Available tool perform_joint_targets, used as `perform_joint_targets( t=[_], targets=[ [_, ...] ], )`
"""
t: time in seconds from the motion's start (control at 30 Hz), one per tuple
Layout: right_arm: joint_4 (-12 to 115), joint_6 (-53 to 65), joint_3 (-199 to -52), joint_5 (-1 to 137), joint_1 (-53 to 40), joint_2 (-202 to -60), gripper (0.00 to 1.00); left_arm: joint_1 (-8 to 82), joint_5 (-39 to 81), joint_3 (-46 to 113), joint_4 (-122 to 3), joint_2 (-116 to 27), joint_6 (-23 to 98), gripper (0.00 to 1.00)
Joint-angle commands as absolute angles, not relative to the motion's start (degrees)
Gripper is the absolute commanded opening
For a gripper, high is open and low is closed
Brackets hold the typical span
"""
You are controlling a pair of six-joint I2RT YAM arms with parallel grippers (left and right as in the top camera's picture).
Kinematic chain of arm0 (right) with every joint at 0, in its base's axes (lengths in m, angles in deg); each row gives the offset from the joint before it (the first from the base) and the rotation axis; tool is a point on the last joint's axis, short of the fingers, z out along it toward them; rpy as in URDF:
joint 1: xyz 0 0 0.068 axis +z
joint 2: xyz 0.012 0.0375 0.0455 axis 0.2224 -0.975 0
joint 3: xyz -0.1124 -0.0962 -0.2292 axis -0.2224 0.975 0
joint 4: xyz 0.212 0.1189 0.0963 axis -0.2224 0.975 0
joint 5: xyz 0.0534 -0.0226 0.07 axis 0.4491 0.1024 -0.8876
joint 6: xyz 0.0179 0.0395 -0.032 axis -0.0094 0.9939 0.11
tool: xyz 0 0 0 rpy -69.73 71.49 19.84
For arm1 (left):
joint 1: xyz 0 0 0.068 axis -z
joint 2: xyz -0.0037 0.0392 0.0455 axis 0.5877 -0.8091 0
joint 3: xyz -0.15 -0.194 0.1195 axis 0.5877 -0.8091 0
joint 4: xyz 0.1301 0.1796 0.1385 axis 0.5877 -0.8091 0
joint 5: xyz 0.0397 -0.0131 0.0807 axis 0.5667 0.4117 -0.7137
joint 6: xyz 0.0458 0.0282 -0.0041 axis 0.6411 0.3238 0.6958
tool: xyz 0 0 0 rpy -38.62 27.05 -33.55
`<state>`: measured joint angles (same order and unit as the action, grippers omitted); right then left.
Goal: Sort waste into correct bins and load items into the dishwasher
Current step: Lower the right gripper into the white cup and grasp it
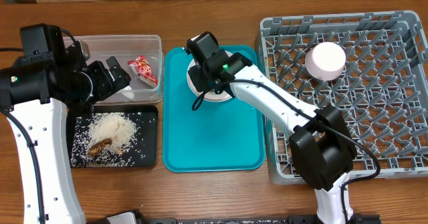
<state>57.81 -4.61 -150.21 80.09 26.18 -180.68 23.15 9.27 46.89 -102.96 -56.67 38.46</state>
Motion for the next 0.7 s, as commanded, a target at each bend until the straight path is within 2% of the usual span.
perform_joint_targets(
  t=[0.0,0.3,0.43,0.67],
  targets=[
    [58.1,-4.6,-149.8,81.3,26.1,-180.8,0.27,23.3,9.7,47.4,-102.9,-56.3,38.3,1.00],
    [59.6,-4.8,-149.8,84.5,26.0,-180.8,0.26,23.3,9.7,47.4,-102.9,-56.3,38.3,1.00],
    [59.7,-4.8,-149.8,84.6,26.0,-180.8,0.20,23.3,9.7,47.4,-102.9,-56.3,38.3,1.00],
    [60.8,-4.8,-149.8,84.5,26.0,-180.8,0.18,23.3,9.7,47.4,-102.9,-56.3,38.3,1.00]
  ],
)
